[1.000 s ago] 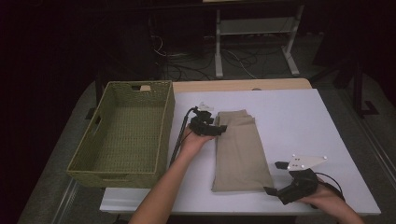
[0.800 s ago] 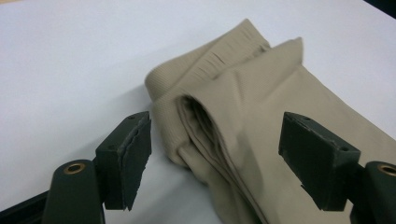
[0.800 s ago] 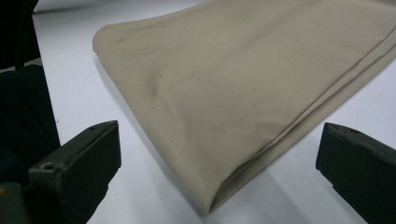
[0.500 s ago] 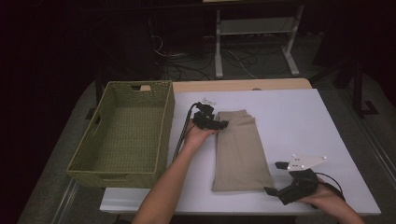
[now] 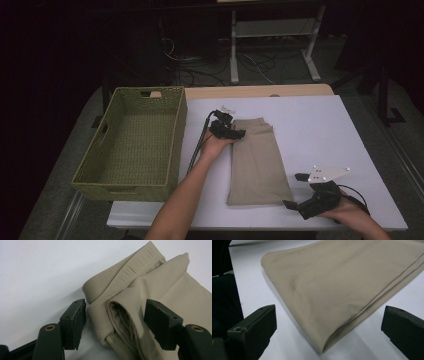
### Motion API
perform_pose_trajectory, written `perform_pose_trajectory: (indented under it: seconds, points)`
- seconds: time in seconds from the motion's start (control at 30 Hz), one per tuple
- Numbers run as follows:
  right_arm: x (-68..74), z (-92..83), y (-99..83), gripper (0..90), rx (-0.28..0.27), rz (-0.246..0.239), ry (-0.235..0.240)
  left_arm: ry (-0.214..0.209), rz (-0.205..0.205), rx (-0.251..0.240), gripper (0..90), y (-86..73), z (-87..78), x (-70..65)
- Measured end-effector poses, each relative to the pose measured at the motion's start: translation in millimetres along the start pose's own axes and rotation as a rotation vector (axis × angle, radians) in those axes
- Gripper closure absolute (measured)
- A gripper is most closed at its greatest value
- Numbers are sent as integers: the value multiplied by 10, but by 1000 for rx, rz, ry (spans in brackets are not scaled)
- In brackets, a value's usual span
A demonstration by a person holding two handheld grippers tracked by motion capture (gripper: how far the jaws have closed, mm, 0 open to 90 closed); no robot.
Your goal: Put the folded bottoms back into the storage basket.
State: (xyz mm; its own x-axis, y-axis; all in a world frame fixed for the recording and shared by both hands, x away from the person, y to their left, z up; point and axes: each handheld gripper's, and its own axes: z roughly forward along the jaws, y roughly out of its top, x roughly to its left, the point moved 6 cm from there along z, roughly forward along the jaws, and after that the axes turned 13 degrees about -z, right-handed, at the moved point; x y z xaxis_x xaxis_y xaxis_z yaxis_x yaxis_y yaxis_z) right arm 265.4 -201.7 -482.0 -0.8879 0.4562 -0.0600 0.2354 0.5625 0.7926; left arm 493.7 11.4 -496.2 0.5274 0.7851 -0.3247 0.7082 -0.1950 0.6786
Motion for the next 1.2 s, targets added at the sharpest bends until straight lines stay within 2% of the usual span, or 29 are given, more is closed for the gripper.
perform_pose_trajectory:
  seconds: [0.17,0.2,0.27,0.37,0.5,0.7,0.83,1.0,1.1,1.2]
  points:
    - [2,5,0,1,2,-4,2,13,37,6,406,-10,6,-21]
    - [3,7,1,1,2,-5,3,15,41,7,440,-10,6,-20]
    - [4,8,1,2,3,-4,4,7,43,6,456,-10,7,-24]
    - [7,12,1,2,4,-4,5,-10,41,6,522,-9,5,-25]
    - [8,20,1,2,4,-5,10,-30,59,10,625,-14,7,-34]
    - [11,26,5,2,4,-2,12,-55,69,26,687,-10,6,-35]
    - [7,37,9,3,11,-3,6,-72,57,32,742,-4,-2,-24]
    - [18,-39,57,144,5,27,-15,-78,47,36,764,-1,-4,-17]
    - [52,-61,45,148,24,34,-16,-81,43,35,765,-1,-3,-15]
    - [117,-76,-6,214,58,52,-6,-83,41,34,765,-2,-4,-13]
